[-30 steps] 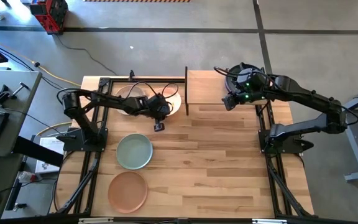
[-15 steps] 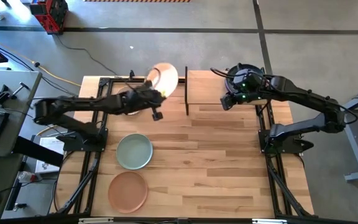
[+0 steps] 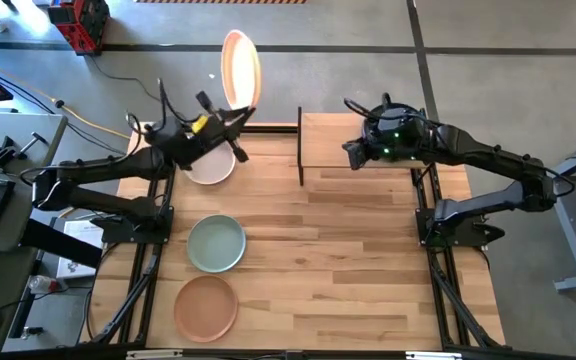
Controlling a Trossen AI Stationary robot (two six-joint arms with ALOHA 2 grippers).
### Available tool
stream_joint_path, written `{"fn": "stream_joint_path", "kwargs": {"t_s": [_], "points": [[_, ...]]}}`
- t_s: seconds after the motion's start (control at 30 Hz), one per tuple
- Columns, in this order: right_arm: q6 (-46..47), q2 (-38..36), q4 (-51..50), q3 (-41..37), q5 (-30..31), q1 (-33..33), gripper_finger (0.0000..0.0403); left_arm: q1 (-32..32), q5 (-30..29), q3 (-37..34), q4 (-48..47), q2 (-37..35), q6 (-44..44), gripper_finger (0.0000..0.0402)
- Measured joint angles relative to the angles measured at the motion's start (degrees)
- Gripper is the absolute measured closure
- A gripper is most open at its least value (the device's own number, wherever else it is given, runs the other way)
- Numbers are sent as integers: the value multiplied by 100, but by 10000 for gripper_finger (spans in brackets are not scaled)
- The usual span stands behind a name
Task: Place and stack plates onto a shelf
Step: Put the light brown plate on the shelf
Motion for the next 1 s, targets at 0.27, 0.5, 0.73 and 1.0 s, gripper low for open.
{"fn": "stream_joint_path", "kwargs": {"t_s": [0.27, 0.5, 0.73, 1.0], "points": [[-106, -24, 586, 0, 6, -10, 341, 310, 141, 1269, -1214, 777, 349, 395], [-482, -119, 1241, 2, 296, -7, 341, 500, 581, 1790, -2021, 1696, 240, 394], [-640, -259, 1567, 4, 400, -4, 341, 426, 627, 1968, -1979, 2372, 714, 394], [-386, -284, 1467, 4, 548, -11, 341, 248, 584, 1984, -2368, 2777, 1432, 394]]}}
